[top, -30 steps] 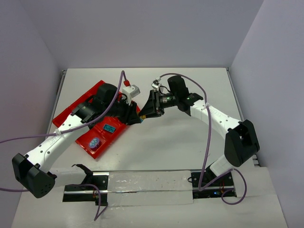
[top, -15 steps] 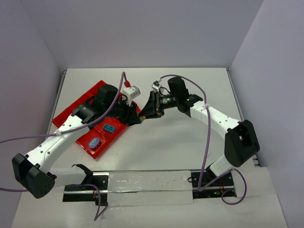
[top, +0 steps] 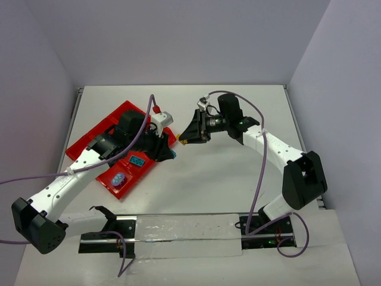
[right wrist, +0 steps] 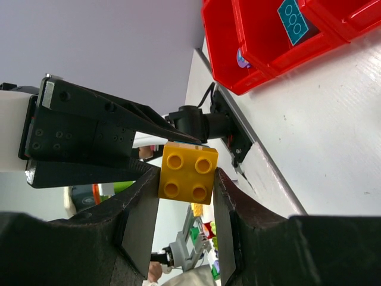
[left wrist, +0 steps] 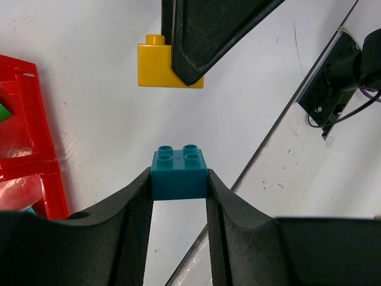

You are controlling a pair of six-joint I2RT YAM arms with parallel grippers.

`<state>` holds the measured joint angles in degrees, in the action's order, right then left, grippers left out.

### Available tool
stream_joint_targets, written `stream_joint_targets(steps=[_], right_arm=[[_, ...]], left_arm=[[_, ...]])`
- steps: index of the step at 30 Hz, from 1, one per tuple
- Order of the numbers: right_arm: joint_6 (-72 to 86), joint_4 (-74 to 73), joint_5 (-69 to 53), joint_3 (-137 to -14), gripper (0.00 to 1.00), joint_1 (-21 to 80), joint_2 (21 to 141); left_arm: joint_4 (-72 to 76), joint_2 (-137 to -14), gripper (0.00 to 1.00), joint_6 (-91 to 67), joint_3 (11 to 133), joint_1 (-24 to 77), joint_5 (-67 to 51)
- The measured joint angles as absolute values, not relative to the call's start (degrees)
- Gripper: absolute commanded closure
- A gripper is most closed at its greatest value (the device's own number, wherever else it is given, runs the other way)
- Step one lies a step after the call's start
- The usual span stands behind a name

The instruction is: Sort the legos into containers by color

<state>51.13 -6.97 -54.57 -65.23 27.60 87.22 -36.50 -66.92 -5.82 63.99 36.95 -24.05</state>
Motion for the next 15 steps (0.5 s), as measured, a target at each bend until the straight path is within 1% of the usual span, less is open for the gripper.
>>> stream_joint_targets(steps=[5, 8, 11, 15], right_arm=[[49.94, -8.53, -53.21, -66.05, 1.00, 27.40, 87.22], [47.23, -12.84, -50.11, -68.49, 1.00, 27.25, 87.24], [44.95, -16.19, -46.82, -71.75, 1.00, 26.82, 87.24], [42.08, -19.79, -42.63, -74.96, 1.00, 26.26, 87.12]], left_arm=[[-37.41, -66.83, 1.00, -6.88, 63.99, 36.95, -20.87], [-37.89, -66.67, 1.00, -9.14, 63.48, 36.56, -14.20], [-38.54, -66.46, 1.00, -11.39, 61.87, 34.75, -8.14], [-39.68, -66.54, 1.00, -14.64, 61.24, 30.32, -3.74]])
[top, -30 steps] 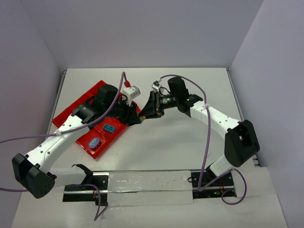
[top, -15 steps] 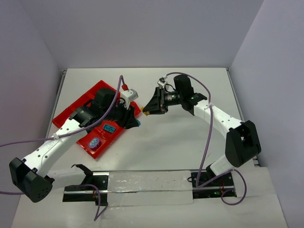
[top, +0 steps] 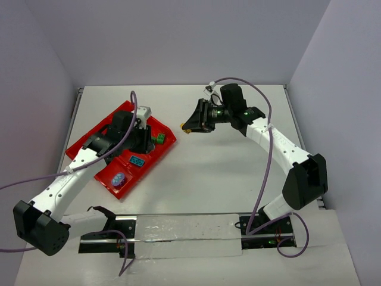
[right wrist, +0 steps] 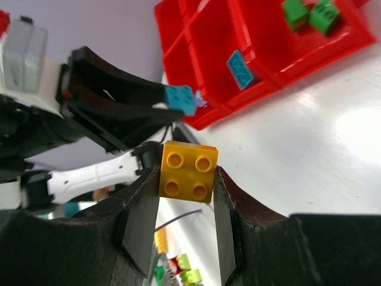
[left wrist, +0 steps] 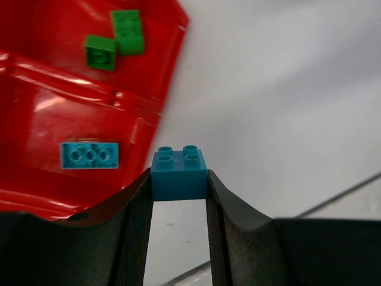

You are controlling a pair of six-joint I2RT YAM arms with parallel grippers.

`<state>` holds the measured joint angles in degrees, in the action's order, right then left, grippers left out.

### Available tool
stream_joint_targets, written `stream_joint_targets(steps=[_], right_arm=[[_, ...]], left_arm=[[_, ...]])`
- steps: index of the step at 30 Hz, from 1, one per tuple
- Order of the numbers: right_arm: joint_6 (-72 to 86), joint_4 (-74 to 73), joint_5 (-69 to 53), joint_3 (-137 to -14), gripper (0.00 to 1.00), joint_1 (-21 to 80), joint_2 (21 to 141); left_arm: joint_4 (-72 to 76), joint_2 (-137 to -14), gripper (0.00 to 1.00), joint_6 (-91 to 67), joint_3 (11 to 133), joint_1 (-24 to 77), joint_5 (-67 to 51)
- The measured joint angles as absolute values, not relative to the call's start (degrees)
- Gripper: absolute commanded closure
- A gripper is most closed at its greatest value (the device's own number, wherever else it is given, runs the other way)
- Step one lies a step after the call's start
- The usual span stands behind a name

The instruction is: Sort the legos into containers by color

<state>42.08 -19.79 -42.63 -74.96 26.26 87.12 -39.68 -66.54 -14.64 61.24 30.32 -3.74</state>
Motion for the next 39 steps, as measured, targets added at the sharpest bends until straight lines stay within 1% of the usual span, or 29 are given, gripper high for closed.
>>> stream_joint_targets(steps=[5, 14, 21, 27, 29, 30, 31, 32, 33, 34, 35, 36, 39], right_arm=[[39.45, -23.72, -38.90, -75.42, 1.00, 25.84, 86.70], [37.80, -26.17, -37.04, -74.87, 1.00, 25.82, 86.56], [37.13, -27.67, -35.97, -74.87, 1.00, 25.82, 86.56], [36.23, -30.56, -34.33, -75.61, 1.00, 25.82, 86.56], [35.83, -31.58, -33.70, -76.41, 1.00, 25.82, 86.59], [35.62, -31.95, -33.52, -76.88, 1.00, 25.82, 86.59], [35.40, -32.28, -33.45, -77.42, 1.00, 25.82, 86.59], [35.20, -32.57, -33.37, -77.99, 1.00, 25.82, 86.61], [34.98, -33.01, -33.21, -78.65, 1.00, 25.85, 86.65], [34.84, -33.44, -33.10, -79.37, 1.00, 25.85, 86.74], [34.65, -33.85, -32.81, -80.10, 1.00, 25.95, 86.88], [34.51, -34.22, -32.43, -80.76, 1.00, 26.13, 87.05], [34.03, -35.00, -31.10, -82.60, 1.00, 26.61, 87.97]], left_arm=[[-40.06, -66.54, 1.00, -17.77, 60.87, 26.07, 1.22], [-40.95, -66.89, 1.00, -21.69, 60.84, 24.76, 7.89], [-39.91, -74.14, 1.00, -27.37, 60.84, 21.20, 14.72], [-38.19, -79.46, 1.00, -29.75, 60.72, 20.93, 16.76], [-37.31, -80.21, 0.98, -29.82, 60.22, 20.93, 17.13], [-36.90, -80.44, 0.92, -29.82, 59.95, 20.93, 17.31], [-36.55, -80.62, 0.80, -29.80, 59.64, 20.93, 17.57], [-36.34, -80.77, 0.80, -29.80, 59.31, 20.93, 17.84], [-36.25, -80.92, 0.53, -29.82, 59.07, 20.93, 18.24], [-36.20, -81.05, 0.47, -29.84, 58.98, 20.93, 18.61], [-36.18, -81.20, 0.36, -29.85, 58.94, 20.93, 18.92], [-36.15, -81.30, 0.28, -29.85, 58.94, 20.93, 19.02], [-35.68, -81.32, 0.17, -29.72, 58.78, 20.91, 18.79]])
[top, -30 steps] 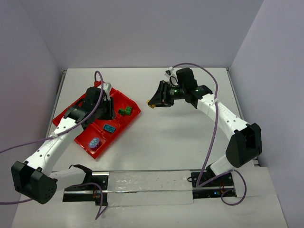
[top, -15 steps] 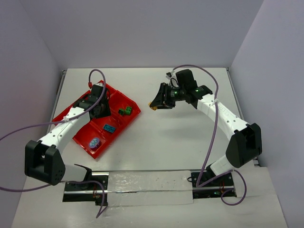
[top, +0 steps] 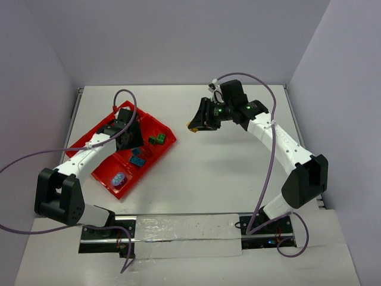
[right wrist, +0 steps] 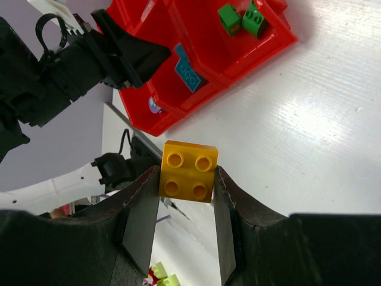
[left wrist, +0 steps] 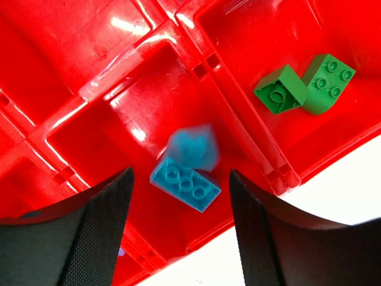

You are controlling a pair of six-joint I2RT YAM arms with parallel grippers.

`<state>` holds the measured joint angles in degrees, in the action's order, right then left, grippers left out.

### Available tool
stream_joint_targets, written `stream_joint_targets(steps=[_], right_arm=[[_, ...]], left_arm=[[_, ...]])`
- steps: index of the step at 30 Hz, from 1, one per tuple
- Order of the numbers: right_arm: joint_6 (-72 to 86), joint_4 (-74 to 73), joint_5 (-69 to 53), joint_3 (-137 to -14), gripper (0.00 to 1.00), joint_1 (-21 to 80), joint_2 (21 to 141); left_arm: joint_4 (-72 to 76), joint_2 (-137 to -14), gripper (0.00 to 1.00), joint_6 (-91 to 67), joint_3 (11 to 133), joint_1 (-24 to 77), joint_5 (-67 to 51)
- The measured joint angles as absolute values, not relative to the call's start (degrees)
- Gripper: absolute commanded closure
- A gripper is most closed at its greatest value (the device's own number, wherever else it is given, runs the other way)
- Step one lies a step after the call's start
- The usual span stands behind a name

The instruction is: Sort the legos into containers by color

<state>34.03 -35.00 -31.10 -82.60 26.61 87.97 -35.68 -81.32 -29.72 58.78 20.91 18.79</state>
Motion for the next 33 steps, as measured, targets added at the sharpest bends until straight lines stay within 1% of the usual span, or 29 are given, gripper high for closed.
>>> stream_joint_targets(steps=[5, 8, 9, 11, 17, 20, 23, 26, 31, 33], right_arm=[[33.07, -38.09, -27.52, -87.55, 1.00, 29.30, 91.51], [31.76, -40.08, -25.30, -93.75, 1.00, 32.70, 96.25], [31.23, -41.34, -24.54, -96.81, 1.00, 34.02, 98.49], [30.20, -41.97, -23.13, -101.79, 1.00, 36.77, 102.47], [29.95, -44.11, -21.70, -116.10, 1.00, 44.26, 114.20], [30.25, -44.44, -21.60, -122.10, 1.00, 46.92, 119.55], [30.85, -43.91, -21.62, -125.18, 1.00, 48.92, 123.08], [32.09, -41.95, -21.59, -127.11, 1.00, 50.14, 125.64], [34.62, -32.61, -20.46, -128.10, 1.00, 51.15, 128.92], [34.97, -29.73, -18.75, -130.58, 0.99, 51.46, 131.17]], left_arm=[[-36.19, -81.22, 0.13, -29.17, 59.24, 20.89, 18.60], [-38.71, -80.92, 0.13, -28.88, 61.81, 20.52, 17.96], [-39.84, -80.63, 0.12, -28.81, 63.32, 20.08, 17.56], [-42.36, -79.70, 0.08, -28.76, 67.41, 18.13, 17.07], [-49.62, -79.06, 0.03, -29.29, 85.83, 7.71, 20.83], [-51.39, -78.71, 0.01, -29.99, 90.68, 2.45, 22.48], [-53.29, -78.35, 0.01, -30.99, 91.97, 0.02, 23.43], [-54.90, -78.06, 0.01, -31.38, 92.35, 0.08, 23.09], [-55.31, -75.85, 0.01, -31.96, 92.95, 0.14, 21.24], [-55.31, -74.17, 0.01, -31.97, 93.09, 0.16, 20.64]])
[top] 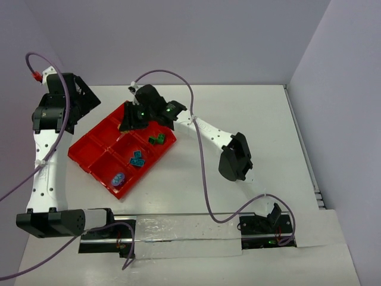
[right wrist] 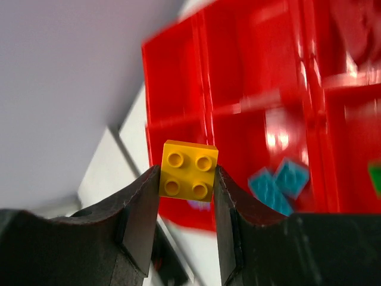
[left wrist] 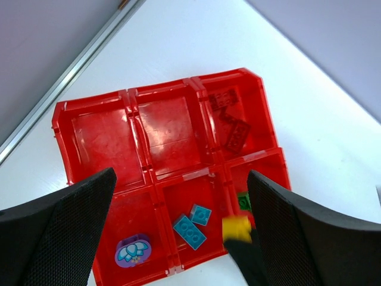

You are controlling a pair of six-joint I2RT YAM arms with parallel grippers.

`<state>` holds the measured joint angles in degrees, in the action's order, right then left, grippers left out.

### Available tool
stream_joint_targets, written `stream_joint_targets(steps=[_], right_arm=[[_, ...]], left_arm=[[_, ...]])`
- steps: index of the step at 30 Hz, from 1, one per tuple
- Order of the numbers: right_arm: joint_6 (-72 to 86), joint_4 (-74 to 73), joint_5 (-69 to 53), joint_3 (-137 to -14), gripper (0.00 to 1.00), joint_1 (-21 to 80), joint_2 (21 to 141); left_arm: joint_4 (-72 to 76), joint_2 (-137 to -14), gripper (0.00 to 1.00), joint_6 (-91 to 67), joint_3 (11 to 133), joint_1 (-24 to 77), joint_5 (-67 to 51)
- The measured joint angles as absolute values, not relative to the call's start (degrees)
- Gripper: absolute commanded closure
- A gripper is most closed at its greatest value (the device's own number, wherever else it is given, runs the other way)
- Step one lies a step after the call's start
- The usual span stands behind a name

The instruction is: Sort the legos into containers by color

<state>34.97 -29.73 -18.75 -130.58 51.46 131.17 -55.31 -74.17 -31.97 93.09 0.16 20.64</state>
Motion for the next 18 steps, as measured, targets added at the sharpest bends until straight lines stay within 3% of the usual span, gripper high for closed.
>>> stream_joint_targets(steps=[18], right_arm=[[38.92, -4.13, -7.74, -140.70, 0.95, 56.10, 149.31]], left_arm=[[-56.56, -68.53, 0.01, -31.88, 94.24, 0.18, 20.73]])
